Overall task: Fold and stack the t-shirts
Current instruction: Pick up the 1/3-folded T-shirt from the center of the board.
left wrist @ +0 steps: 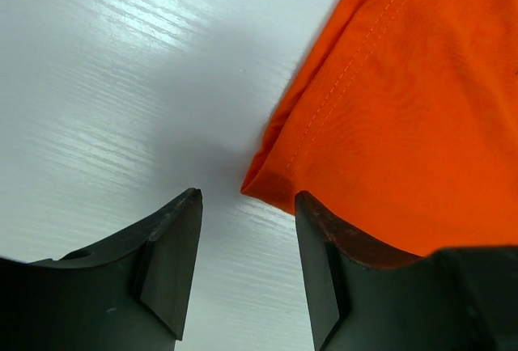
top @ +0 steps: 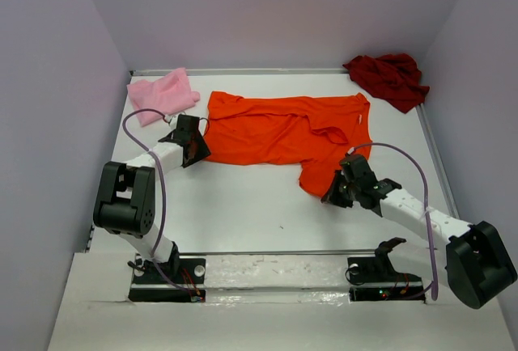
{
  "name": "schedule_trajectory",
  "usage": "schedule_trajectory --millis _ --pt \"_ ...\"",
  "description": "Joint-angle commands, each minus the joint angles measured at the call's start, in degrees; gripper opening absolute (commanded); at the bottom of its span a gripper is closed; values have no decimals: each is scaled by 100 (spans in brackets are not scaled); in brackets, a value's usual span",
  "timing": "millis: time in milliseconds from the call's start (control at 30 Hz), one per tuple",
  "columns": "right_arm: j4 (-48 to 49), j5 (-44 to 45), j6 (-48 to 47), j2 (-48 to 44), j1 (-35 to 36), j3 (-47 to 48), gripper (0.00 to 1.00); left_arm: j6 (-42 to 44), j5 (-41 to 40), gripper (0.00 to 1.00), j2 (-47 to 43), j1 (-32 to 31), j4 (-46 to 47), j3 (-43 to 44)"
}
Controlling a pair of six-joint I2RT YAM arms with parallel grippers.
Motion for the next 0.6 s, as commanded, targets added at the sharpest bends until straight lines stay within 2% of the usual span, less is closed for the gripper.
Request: schedule_trajectory --millis 0,67,300,567 --pt "175 63 -94 -86 45 175 0 59 -164 59 -52 30 17 -23" --pt "184 37 -86 -112 45 157 0 33 -164 56 63 30 70 12" --pt "193 10 -51 -236 45 131 0 15 -331 35 239 30 141 91" --pt "193 -42 -15 -306 45 157 0 6 -401 31 441 74 176 153"
